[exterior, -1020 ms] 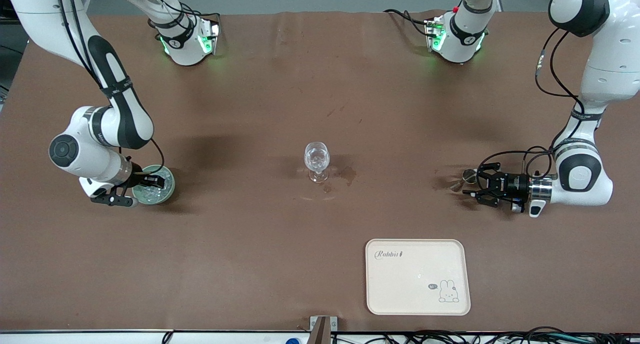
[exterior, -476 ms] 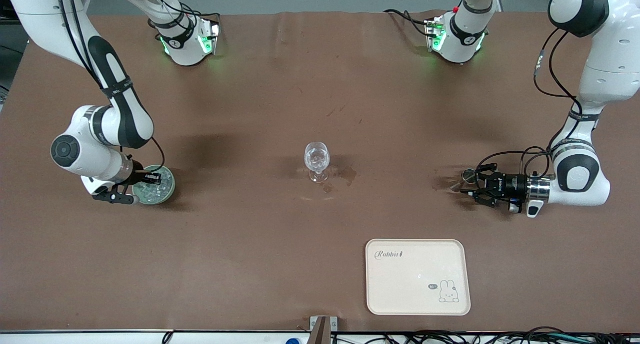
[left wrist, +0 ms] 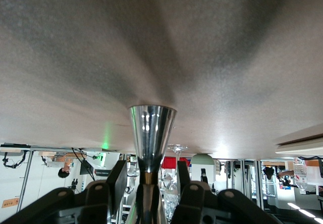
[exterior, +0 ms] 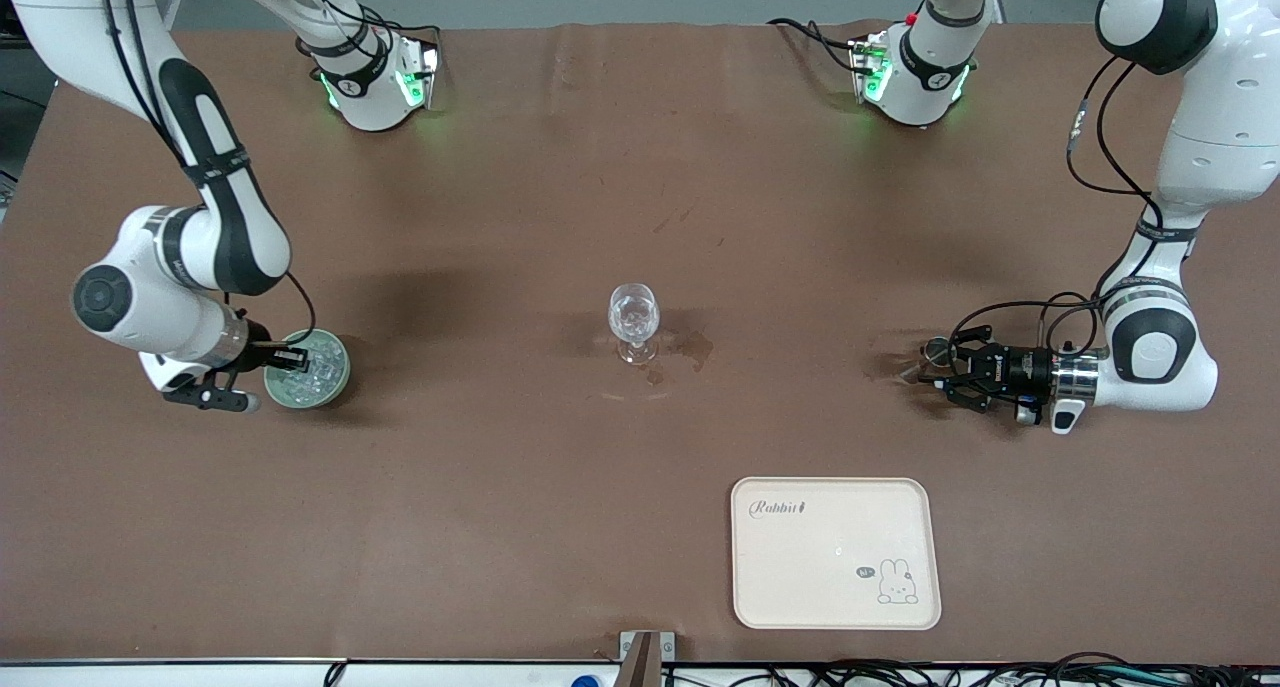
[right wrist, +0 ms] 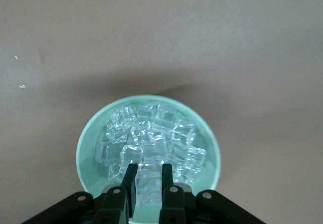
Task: Pour wine and add ice with both arms
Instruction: 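Lift the ice cube with the right gripper while the left gripper holds the jigger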
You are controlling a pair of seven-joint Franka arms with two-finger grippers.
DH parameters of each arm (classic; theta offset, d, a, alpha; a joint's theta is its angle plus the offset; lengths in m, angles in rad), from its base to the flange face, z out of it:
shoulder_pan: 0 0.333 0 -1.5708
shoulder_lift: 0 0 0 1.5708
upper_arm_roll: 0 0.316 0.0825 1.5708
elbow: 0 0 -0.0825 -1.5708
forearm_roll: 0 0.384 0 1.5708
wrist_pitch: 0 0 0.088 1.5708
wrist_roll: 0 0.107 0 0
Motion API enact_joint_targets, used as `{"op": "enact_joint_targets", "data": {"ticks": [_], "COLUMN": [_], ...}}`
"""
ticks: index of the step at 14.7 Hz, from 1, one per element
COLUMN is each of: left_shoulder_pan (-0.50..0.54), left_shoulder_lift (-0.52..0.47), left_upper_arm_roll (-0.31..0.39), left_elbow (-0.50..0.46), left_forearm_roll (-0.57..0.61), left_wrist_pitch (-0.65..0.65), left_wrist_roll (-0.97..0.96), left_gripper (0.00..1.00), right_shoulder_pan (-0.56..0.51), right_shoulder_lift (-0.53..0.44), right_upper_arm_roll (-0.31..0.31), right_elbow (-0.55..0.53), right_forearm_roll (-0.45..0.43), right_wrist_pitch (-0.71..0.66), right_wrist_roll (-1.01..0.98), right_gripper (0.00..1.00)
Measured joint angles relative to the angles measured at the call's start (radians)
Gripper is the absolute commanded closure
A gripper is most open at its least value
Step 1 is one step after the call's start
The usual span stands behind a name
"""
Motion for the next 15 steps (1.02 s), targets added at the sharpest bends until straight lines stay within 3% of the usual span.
{"op": "enact_joint_targets", "data": {"ticks": [6,11,15], "left_shoulder_pan": [0.000,0.000,0.000], "left_shoulder_lift": [0.005,0.005,0.005], "left_upper_arm_roll": [0.000,-0.002,-0.006], "left_elbow": [0.000,0.003,0.007], "left_forearm_roll": [0.000,0.000,-0.003], "left_wrist_pitch": [0.000,0.000,-0.002], "left_wrist_roll": [0.001,0.004,0.024], "left_gripper": [0.64,0.85,0.91], "right_shoulder_pan": [-0.033,-0.026,0.011], "right_shoulder_lift": [-0.045,-0.047,-0.049], "right_upper_arm_roll": [-0.002,0.008,0.014], "right_elbow": [0.214,0.418,0.600], "right_forearm_roll": [-0.016,-0.127,-0.139], "right_wrist_pitch": [-0.213,-0.303,-0.516], "right_wrist_roll": [-0.023,-0.087,-0.089], "right_gripper": [0.96,0.96,0.96]}}
